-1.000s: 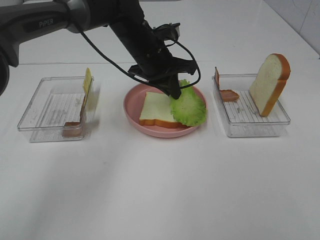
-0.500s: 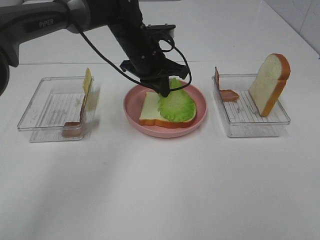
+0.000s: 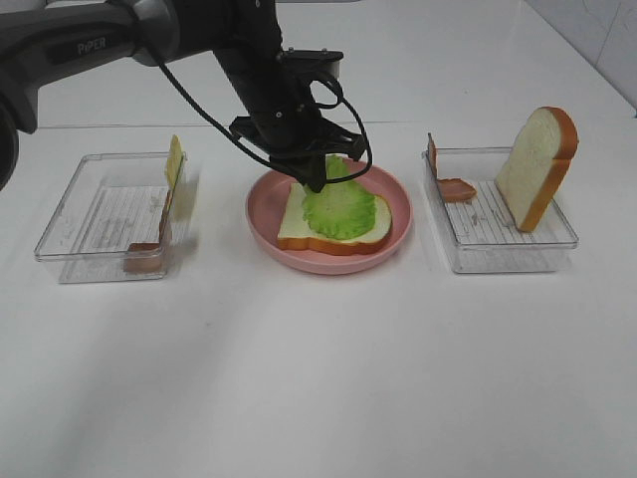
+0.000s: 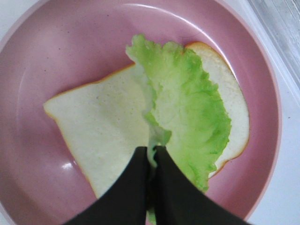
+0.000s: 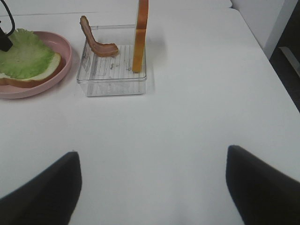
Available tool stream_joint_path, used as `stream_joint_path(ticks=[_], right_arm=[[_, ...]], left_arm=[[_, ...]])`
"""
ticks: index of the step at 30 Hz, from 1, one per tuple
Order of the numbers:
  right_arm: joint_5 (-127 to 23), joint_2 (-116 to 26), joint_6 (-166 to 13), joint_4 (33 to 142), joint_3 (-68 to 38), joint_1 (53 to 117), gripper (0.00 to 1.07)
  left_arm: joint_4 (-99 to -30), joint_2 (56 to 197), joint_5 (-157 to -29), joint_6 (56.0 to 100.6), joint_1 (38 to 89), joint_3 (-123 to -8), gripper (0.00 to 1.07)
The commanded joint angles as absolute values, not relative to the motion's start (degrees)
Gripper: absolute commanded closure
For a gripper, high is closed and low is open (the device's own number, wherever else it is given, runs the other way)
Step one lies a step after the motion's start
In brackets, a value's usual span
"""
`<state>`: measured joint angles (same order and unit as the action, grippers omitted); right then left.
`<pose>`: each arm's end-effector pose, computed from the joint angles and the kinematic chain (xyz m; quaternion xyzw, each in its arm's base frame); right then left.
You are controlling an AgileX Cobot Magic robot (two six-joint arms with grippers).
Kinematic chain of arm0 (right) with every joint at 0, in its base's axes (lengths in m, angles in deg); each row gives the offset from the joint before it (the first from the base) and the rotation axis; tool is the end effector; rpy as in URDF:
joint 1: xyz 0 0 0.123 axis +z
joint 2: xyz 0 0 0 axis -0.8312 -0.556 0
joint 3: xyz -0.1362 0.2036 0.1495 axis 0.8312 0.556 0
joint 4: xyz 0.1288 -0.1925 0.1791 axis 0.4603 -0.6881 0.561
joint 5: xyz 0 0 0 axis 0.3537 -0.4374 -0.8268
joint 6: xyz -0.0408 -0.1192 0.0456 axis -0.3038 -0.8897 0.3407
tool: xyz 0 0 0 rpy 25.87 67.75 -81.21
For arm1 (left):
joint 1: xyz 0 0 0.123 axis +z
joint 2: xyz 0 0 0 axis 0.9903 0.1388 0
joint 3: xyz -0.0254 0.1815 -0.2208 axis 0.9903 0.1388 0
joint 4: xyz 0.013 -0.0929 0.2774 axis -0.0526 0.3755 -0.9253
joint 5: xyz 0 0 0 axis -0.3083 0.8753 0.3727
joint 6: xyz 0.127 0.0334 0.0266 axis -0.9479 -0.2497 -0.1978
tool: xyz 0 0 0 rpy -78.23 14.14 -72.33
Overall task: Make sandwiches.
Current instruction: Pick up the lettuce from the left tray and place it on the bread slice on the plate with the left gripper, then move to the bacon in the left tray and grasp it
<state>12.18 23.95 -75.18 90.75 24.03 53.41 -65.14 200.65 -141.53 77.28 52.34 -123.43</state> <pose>0.0673 0.0042 0.2791 -0.0063 0.8502 0.0029 0.5264 0.4977 -0.3164 0.1132 0.2487 0.9444 -0.1529 0.1512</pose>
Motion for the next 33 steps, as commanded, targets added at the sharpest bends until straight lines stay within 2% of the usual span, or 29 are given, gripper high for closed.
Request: stream_joint_path(ticks=[1, 2, 3, 4, 5, 6, 7, 9, 17, 18, 26, 31, 33], right_arm=[[11.7, 25.3, -75.1, 90.2, 24.1, 53.2, 0.31], [11.7, 25.3, -75.1, 90.2, 24.1, 53.2, 0.31], [11.7, 25.3, -75.1, 90.2, 24.1, 53.2, 0.31], [11.7, 25.3, -75.1, 90.2, 24.1, 53.2, 0.31], [11.7, 25.3, -75.1, 90.2, 24.1, 53.2, 0.31], [11.7, 25.3, -75.1, 90.2, 24.1, 53.2, 0.31], [11.7, 25.3, -75.1, 90.2, 24.1, 53.2, 0.31], [11.7, 25.3, -75.1, 90.2, 24.1, 53.2, 0.31], [11.7, 25.3, -75.1, 90.2, 24.1, 53.2, 0.31], [11.7, 25.3, -75.1, 90.2, 24.1, 53.2, 0.31], [11.7, 25.2, -75.1, 90.3, 24.1, 53.2, 0.31], [11.7, 25.2, -75.1, 90.3, 24.1, 53.2, 0.31], [11.7, 25.2, -75.1, 90.3, 24.1, 53.2, 0.31]], left_arm=[[-65.3, 200.6, -141.1, 77.8, 52.5, -123.8, 1.0], [-65.3, 200.5, -141.1, 77.8, 52.5, -123.8, 0.88], [-65.3, 200.1, -141.1, 77.8, 52.5, -123.8, 0.69], [-65.3, 200.1, -141.1, 77.8, 52.5, -123.8, 0.69], [-65.5, 200.0, -141.1, 78.0, 52.5, -123.8, 0.57], [-66.1, 199.5, -141.3, 78.9, 52.5, -123.8, 0.3], [-66.1, 199.5, -141.3, 78.9, 52.5, -123.8, 0.3], [-68.7, 198.4, -142.3, 80.1, 52.5, -123.8, 0.04], [-70.2, 195.3, -150.4, 79.7, 52.5, -123.9, 0.04], [-70.5, 194.2, -154.4, 79.3, 52.5, -123.9, 0.04], [-70.8, 186.4, -155.2, 83.4, 52.5, -123.4, 0.05], [-74.7, 177.8, -155.2, 87.0, 52.7, -115.3, 0.05], [-76.0, 172.4, -155.2, 88.4, 54.4, -107.7, 0.05]])
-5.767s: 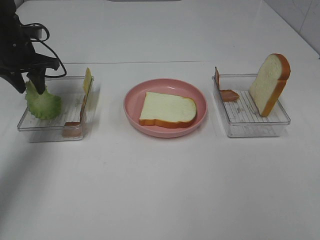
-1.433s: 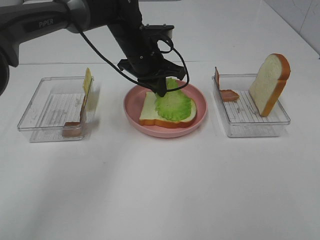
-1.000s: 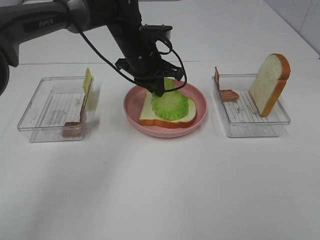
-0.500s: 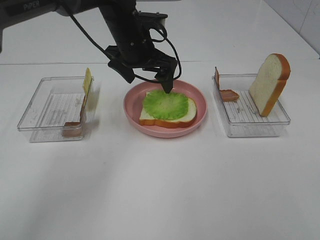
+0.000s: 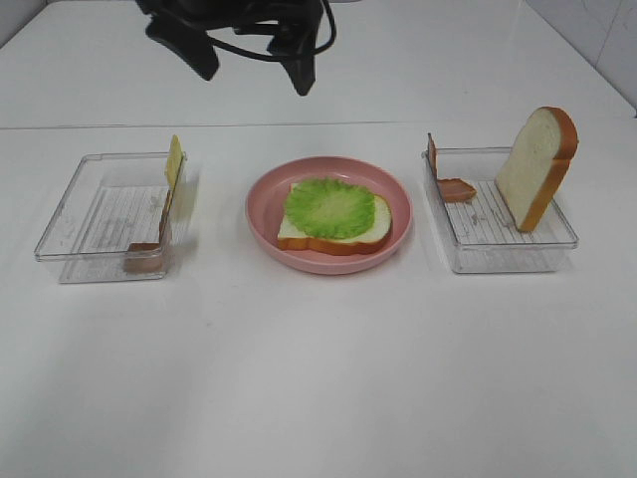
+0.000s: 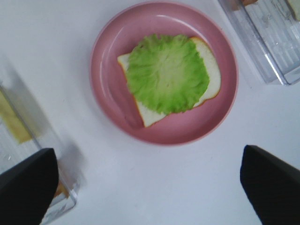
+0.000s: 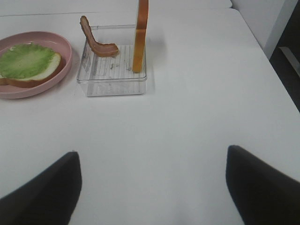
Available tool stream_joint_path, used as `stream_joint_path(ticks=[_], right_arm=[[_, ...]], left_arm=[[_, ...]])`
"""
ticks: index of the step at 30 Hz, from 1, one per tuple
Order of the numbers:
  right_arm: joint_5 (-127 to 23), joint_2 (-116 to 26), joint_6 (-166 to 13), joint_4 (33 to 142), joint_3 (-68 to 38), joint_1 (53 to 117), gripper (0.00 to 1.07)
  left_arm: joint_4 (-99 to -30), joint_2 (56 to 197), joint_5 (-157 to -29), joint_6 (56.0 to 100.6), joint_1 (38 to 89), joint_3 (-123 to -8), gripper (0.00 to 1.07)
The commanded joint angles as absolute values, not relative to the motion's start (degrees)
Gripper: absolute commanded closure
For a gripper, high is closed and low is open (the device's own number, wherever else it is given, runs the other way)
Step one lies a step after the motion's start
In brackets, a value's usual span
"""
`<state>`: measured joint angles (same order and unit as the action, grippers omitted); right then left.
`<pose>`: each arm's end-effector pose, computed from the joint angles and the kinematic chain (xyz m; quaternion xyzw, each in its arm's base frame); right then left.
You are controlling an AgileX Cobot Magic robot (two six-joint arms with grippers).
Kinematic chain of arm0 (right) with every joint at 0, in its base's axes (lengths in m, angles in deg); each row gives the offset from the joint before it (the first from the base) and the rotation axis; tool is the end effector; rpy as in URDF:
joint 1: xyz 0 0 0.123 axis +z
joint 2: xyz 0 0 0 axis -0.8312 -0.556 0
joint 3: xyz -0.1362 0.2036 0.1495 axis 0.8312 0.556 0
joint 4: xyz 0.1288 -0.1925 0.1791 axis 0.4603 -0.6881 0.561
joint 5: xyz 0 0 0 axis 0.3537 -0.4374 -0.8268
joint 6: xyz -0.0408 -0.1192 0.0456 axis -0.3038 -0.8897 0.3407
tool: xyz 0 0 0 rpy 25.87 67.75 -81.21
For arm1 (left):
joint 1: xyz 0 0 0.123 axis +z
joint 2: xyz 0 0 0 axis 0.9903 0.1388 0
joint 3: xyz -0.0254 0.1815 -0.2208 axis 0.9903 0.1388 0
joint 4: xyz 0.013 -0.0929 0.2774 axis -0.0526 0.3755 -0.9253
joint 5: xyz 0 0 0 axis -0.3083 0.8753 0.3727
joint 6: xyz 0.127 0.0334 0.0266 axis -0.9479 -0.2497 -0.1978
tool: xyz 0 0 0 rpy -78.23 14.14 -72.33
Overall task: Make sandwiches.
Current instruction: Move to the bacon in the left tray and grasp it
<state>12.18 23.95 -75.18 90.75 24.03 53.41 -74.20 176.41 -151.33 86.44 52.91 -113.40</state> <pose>0.0673 0.0042 0.2791 -0.0063 0.8502 0.0029 0.5264 0.4454 -0.2610 0.2766 0.2028 0.9533 -0.1063 0.1972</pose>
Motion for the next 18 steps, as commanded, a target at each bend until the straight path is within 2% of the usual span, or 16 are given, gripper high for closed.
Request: stream_joint_path(ticks=[1, 3, 4, 5, 9, 18], right_arm=[[11.7, 25.2, -75.1, 90.3, 24.1, 53.2, 0.31], [11.7, 25.2, -75.1, 90.3, 24.1, 53.2, 0.31], [11.7, 25.2, -75.1, 90.3, 24.1, 53.2, 0.31], [11.7, 25.2, -75.1, 90.3, 24.1, 53.2, 0.31], [11.7, 25.2, -75.1, 90.3, 24.1, 53.2, 0.31], [11.7, 25.2, -75.1, 90.3, 24.1, 53.2, 0.31]], left_arm=[[-76.0, 172.4, -155.2, 88.4, 54.4, -107.7, 0.05], [-75.8, 169.4, -155.2, 88.8, 57.6, -101.7, 0.05], [-75.8, 169.4, -155.2, 88.8, 57.6, -101.7, 0.05], [-75.5, 168.7, -155.2, 89.1, 60.1, -98.6, 0.05], [-75.3, 169.9, -155.2, 89.1, 63.7, -95.1, 0.05], [-75.3, 177.1, -154.0, 87.5, 64.9, -95.4, 0.06]])
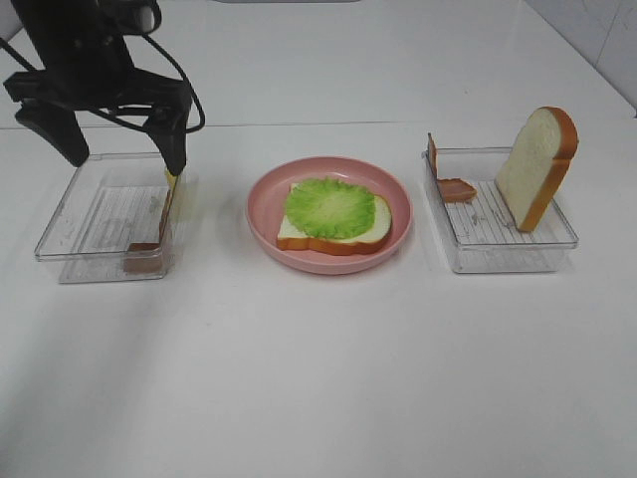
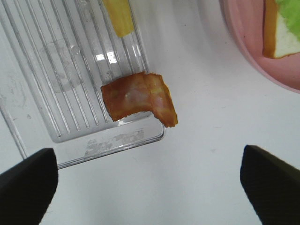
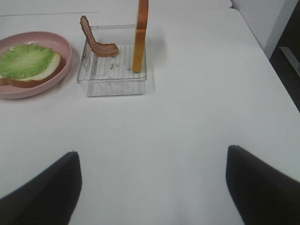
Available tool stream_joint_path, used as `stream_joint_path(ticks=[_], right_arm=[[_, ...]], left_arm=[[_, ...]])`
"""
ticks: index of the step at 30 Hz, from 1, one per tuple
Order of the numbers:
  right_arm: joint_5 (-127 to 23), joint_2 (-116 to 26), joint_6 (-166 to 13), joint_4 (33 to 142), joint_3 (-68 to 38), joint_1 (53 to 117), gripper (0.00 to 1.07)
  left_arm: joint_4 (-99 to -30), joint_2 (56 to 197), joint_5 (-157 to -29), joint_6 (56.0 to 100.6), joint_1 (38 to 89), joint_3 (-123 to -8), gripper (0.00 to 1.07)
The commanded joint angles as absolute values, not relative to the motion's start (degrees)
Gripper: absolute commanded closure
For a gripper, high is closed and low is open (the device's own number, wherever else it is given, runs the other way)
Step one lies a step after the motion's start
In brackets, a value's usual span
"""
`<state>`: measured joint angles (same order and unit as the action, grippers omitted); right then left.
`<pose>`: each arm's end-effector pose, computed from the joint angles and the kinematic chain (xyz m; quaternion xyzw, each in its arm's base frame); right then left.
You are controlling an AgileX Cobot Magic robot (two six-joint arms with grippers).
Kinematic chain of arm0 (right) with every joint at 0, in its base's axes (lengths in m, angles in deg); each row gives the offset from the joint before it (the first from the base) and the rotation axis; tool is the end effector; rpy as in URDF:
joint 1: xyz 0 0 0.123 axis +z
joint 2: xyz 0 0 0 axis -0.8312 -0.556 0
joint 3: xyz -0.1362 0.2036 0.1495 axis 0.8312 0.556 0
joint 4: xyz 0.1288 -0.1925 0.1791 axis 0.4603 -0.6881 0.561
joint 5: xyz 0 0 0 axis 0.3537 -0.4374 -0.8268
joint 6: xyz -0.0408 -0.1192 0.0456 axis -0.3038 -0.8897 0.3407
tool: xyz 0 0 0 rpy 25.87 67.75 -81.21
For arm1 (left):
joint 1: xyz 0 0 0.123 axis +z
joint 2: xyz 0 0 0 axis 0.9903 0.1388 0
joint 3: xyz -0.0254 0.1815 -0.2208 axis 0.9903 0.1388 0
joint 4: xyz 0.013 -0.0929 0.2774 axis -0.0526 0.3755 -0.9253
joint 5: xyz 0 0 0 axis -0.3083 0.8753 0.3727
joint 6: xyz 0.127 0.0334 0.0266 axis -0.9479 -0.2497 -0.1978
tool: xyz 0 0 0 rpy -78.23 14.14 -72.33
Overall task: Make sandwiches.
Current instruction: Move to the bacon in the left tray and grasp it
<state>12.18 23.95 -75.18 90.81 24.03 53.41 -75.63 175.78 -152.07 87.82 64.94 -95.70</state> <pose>0.0673 0.0043 0.2791 -0.0064 0.8502 0.0035 0.5264 0.4502 -0.1470 0.1795 0.0895 0.9933 -0.0441 0.0584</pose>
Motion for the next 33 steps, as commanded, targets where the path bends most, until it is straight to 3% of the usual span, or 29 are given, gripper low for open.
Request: stream_joint_path(ticks=[1, 11, 19, 27, 29, 33], right_arm=[[11.7, 25.2, -75.1, 90.3, 24.1, 53.2, 0.31], [11.7, 25.2, -75.1, 90.3, 24.1, 53.2, 0.31], [11.7, 25.2, -75.1, 90.3, 24.1, 53.2, 0.31], [11.7, 25.2, -75.1, 90.3, 24.1, 53.2, 0.31], [11.7, 25.2, -75.1, 90.3, 24.1, 53.2, 0.31], [11.7, 25.2, -75.1, 90.3, 24.1, 53.2, 0.31]], left_arm=[[-75.3, 177.1, -154.0, 87.5, 64.9, -95.4, 0.06], [-74.4, 182.6, -151.1, 87.4, 64.9, -95.9, 0.06], [-74.5, 184.7, -151.1, 86.8, 64.9, -95.9, 0.13], [-74.5, 184.8, -149.8, 86.8, 64.9, -95.9, 0.29], [-74.5, 184.8, -149.8, 86.8, 64.9, -95.9, 0.47], [-74.5, 184.8, -149.8, 86.8, 64.9, -95.9, 0.53]])
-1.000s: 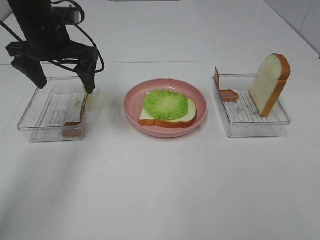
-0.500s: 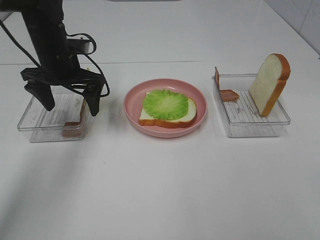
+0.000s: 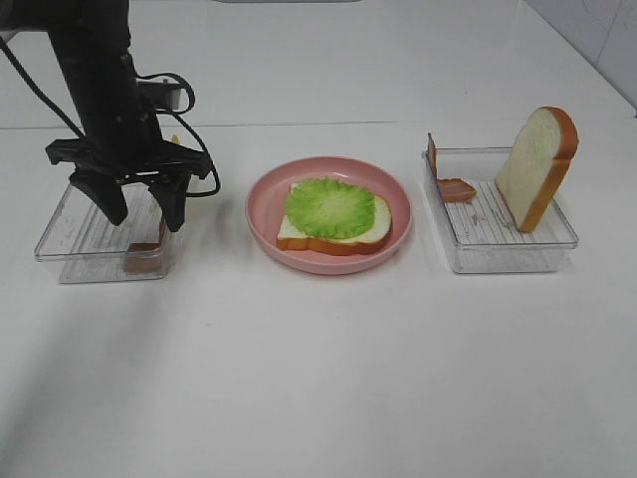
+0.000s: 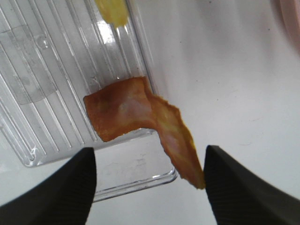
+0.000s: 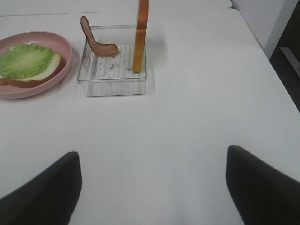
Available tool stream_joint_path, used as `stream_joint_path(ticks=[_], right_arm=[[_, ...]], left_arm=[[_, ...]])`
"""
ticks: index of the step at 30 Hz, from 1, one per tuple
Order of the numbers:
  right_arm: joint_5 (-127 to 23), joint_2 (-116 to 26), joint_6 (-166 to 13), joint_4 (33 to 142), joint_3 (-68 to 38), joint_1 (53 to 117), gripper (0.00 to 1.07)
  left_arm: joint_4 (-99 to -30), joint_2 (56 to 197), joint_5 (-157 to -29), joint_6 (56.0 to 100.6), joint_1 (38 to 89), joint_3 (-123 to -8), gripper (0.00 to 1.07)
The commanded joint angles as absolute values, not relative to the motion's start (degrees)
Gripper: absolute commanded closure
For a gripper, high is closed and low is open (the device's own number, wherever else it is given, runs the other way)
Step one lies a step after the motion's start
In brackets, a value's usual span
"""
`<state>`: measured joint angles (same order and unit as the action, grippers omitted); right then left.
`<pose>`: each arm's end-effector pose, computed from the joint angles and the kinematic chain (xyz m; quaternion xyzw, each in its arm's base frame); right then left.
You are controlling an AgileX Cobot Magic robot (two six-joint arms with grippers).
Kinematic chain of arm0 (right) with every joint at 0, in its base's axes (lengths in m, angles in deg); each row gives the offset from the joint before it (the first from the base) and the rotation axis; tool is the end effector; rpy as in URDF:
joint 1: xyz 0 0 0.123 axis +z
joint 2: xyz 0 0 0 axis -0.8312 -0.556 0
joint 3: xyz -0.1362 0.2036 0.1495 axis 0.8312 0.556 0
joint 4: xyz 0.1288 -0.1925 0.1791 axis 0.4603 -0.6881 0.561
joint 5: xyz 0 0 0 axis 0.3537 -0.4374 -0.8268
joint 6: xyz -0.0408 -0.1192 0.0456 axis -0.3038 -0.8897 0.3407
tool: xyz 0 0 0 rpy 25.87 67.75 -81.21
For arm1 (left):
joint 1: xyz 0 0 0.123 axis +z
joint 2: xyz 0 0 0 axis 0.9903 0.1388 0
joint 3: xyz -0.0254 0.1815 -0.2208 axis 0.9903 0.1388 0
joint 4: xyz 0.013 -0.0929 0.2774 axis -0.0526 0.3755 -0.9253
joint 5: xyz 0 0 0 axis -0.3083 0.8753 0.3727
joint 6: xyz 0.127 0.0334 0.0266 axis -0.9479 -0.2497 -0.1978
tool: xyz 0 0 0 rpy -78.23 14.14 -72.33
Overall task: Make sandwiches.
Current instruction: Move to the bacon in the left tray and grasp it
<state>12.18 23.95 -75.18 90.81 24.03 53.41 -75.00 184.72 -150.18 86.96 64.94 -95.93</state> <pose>0.0673 0.0043 0.2791 -0.0064 0.8502 0.0035 0.5264 0.4578 -0.1507 0.1064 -0.0923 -0.9951 0.0364 0.0004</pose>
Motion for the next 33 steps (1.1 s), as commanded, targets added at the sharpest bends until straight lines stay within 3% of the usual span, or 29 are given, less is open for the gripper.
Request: stream_joint_path(ticks=[1, 19, 33], right_arm=[[11.7, 25.2, -75.1, 90.3, 24.1, 53.2, 0.31], [11.7, 25.2, -75.1, 90.3, 24.1, 53.2, 0.31], [11.7, 25.2, -75.1, 90.3, 24.1, 53.2, 0.31]], left_arm=[[-74.5, 184.8, -149.7, 86.8, 64.9, -95.9, 0.54], [-74.4, 184.8, -146.7, 87.0, 64.9, -95.9, 0.56], [-74.1, 184.8, -146.4, 87.0, 64.9, -95.9, 0.97]])
